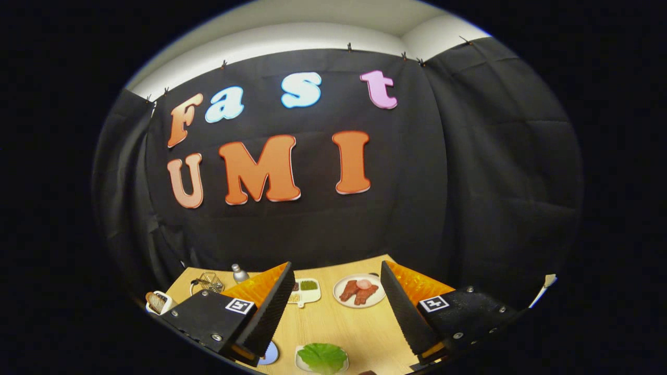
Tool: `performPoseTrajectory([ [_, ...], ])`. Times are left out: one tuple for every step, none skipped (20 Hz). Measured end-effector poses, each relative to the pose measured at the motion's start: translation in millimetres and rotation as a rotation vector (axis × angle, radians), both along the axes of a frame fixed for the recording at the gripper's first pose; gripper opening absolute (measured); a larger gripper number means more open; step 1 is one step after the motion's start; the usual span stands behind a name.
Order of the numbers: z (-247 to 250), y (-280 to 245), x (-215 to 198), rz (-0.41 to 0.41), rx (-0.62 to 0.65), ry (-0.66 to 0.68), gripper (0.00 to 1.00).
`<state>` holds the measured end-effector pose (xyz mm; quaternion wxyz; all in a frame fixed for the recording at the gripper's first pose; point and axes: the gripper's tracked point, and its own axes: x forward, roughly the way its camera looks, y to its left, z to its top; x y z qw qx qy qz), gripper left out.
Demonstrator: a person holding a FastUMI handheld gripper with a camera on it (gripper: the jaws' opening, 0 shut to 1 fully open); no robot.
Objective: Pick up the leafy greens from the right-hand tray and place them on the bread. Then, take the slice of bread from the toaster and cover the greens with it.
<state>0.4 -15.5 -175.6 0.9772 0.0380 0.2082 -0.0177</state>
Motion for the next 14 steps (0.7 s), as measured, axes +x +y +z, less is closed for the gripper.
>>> performPoseTrajectory([
  [-20.4,1.9,-4.9,0.009,0.009,0.056,0.99],
  [-38.4,5.9,-8.8,0.022,0.013,0.106,0.99],
  [-54.6,9.8,-12.7,0.033,0.011,0.149,0.99],
  [-68.8,13.7,-18.1,0.048,0.009,0.191,0.99],
  [-81.1,19.1,-21.8,0.061,0.008,0.220,0.98],
  [-91.5,24.2,-24.3,0.076,0.005,0.249,0.98],
  [-104.1,29.5,-27.5,0.094,0.000,0.283,0.98],
  [-117.3,34.0,-31.4,0.110,-0.006,0.316,0.98],
  [-130.5,37.1,-35.7,0.126,-0.013,0.352,0.98],
  [-143.0,41.6,-38.1,0.144,-0.015,0.393,0.98],
  [-157.3,45.7,-43.2,0.156,-0.009,0.435,0.98],
  [-168.0,49.0,-46.3,0.161,0.003,0.477,0.98],
  [-178.0,52.2,-50.3,0.168,0.017,0.513,0.98],
  [-188.9,56.3,-54.8,0.177,0.023,0.552,0.98],
])
